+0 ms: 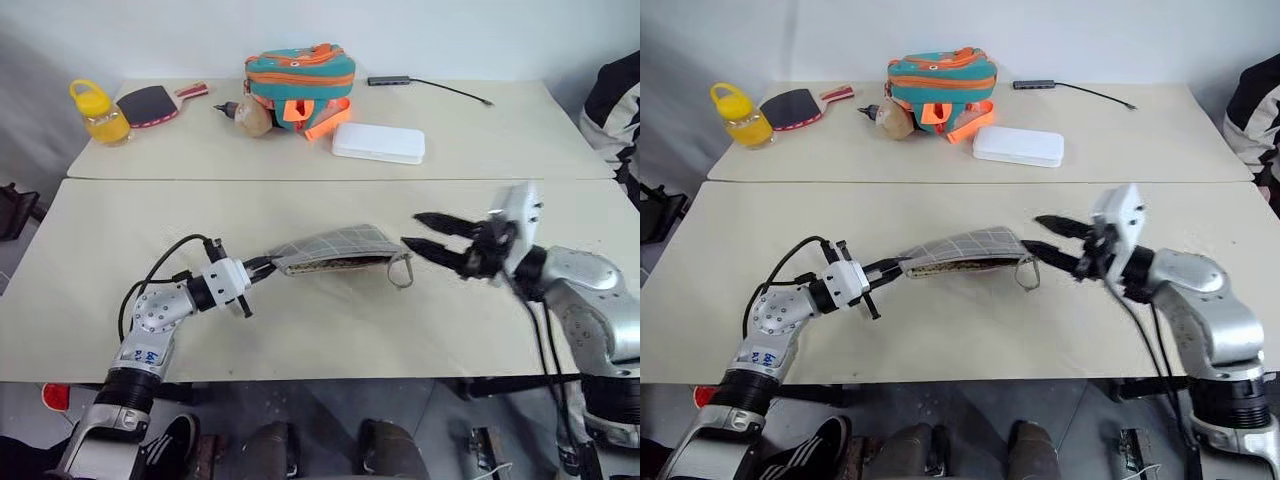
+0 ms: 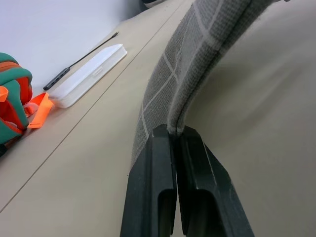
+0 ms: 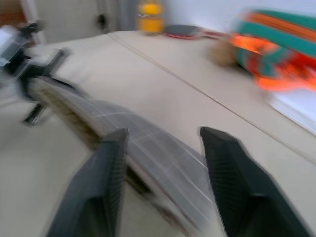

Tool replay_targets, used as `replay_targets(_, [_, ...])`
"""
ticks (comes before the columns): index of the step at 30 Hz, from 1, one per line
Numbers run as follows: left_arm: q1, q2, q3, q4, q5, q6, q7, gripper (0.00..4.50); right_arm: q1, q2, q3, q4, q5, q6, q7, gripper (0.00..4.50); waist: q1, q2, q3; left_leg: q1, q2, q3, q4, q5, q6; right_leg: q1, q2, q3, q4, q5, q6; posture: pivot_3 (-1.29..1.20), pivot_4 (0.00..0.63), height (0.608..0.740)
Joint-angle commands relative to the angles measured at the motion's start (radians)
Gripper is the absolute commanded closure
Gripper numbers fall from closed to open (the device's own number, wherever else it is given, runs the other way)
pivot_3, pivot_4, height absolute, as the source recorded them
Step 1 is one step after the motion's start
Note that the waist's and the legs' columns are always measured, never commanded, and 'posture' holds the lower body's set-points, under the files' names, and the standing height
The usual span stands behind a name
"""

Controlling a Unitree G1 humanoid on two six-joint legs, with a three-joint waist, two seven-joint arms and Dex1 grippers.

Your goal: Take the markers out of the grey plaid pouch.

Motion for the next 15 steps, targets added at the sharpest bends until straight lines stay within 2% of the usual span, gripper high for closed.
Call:
replay_targets(1, [-0.014, -0.012, 0.014, -0.041, -0.011, 0.017, 0.004, 4.50, 0.012, 0.051, 0.117, -0.060, -0.123, -0.116, -0.026, 3.35, 0.002, 0.000, 0.000, 0.000, 0.000, 0.000, 0.000, 0.000, 0.000, 0.000, 0.000, 0.000, 0.000, 0.000, 0.000, 0.00, 0.150, 0.740])
replay_targets(4, [-0.011, -0.021, 0.012, -0.069, -0.003, 0.039, 0.010, 4.50, 0.015, 0.056, 0.215, -0.020, -0.293, -0.248, -0.047, 4.39, 0.003, 0.000, 0.000, -0.001, -0.002, 0.000, 0.000, 0.000, 0.000, 0.000, -0.001, 0.000, 0.000, 0.000, 0.000, 0.00, 0.150, 0.740])
replay_targets(6, [-0.007, -0.026, 0.012, -0.078, 0.002, 0.045, 0.011, 4.50, 0.023, 0.052, 0.254, 0.011, -0.364, -0.299, -0.051, 4.45, 0.002, 0.000, 0.000, 0.000, -0.002, 0.000, 0.000, 0.000, 0.000, 0.000, -0.001, 0.000, 0.000, 0.000, 0.000, 0.00, 0.150, 0.740])
replay_targets(10, [0.003, -0.034, 0.012, -0.098, 0.013, 0.058, 0.016, 4.50, 0.030, 0.061, 0.264, 0.043, -0.411, -0.344, -0.056, 4.45, -0.001, 0.000, 0.000, 0.000, -0.001, 0.000, 0.000, 0.000, 0.000, 0.000, -0.001, -0.001, 0.000, 0.000, 0.000, 0.00, 0.150, 0.740])
replay_targets(12, [0.006, -0.036, 0.010, -0.107, 0.019, 0.061, 0.015, 4.50, 0.025, 0.069, 0.256, 0.057, -0.414, -0.347, -0.064, 4.45, -0.001, 0.000, 0.000, 0.000, -0.001, 0.000, 0.000, 0.000, 0.000, 0.000, -0.001, 0.000, 0.000, 0.000, 0.000, 0.00, 0.150, 0.740])
replay_targets(15, [0.005, -0.038, 0.009, -0.110, 0.031, 0.063, 0.019, 4.50, 0.027, 0.084, 0.229, 0.041, -0.337, -0.319, -0.038, 4.45, -0.001, 0.000, 0.000, 0.000, -0.001, 0.000, 0.000, 0.000, 0.000, 0.000, 0.000, 0.000, 0.000, 0.000, 0.000, 0.00, 0.150, 0.740])
